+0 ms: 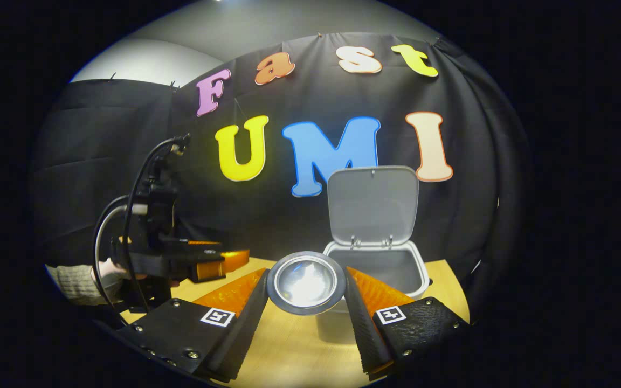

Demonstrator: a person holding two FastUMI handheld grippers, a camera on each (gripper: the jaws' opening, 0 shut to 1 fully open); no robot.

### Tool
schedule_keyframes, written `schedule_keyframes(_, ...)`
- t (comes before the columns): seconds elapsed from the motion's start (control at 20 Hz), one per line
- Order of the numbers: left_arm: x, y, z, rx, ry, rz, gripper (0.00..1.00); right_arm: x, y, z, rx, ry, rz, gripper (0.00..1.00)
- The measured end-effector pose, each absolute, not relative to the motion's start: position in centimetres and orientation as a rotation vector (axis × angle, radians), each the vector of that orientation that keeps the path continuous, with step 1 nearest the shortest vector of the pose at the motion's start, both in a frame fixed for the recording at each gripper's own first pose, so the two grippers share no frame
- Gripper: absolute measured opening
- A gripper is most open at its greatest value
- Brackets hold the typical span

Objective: Press the lid of the desktop garbage bin to open it, pick up the crumpled paper on the desktop and throw it into the bin, then pick up the pop can on the desktop and drop it into the bin, and finally close the garbage bin lid.

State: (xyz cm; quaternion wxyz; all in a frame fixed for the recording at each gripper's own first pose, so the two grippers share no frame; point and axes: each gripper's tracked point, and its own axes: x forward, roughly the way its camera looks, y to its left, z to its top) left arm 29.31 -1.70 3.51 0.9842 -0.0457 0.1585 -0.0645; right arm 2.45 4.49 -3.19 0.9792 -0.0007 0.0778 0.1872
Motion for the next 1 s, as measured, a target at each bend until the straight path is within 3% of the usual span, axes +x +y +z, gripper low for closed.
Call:
schedule_keyframes(0.5, 28.8, -0.5, 3.5, -0.089, 0.322, -0.109, 0.97, 9.2, 0.4, -4.8, 0.032, 0.208, 0.188, 0.81)
schedule_keyframes(0.65, 28.9, -0.2, 3.5, -0.087, 0.324, -0.107, 0.99, 9.8, -0.2, -5.6, 0.026, 0.222, 0.167, 0.82)
schedule_keyframes(0.75, 29.0, -0.2, 3.5, -0.085, 0.324, -0.108, 0.94, 9.9, -0.3, -5.9, 0.022, 0.231, 0.162, 0.83)
schedule_keyframes(0.8, 29.1, -0.3, 3.5, -0.083, 0.323, -0.110, 0.99, 10.0, -0.3, -6.0, 0.019, 0.235, 0.162, 0.83)
schedule_keyframes(1.0, 29.3, -0.5, 3.4, -0.082, 0.323, -0.117, 0.99, 10.2, -0.2, -6.3, 0.019, 0.240, 0.165, 0.83)
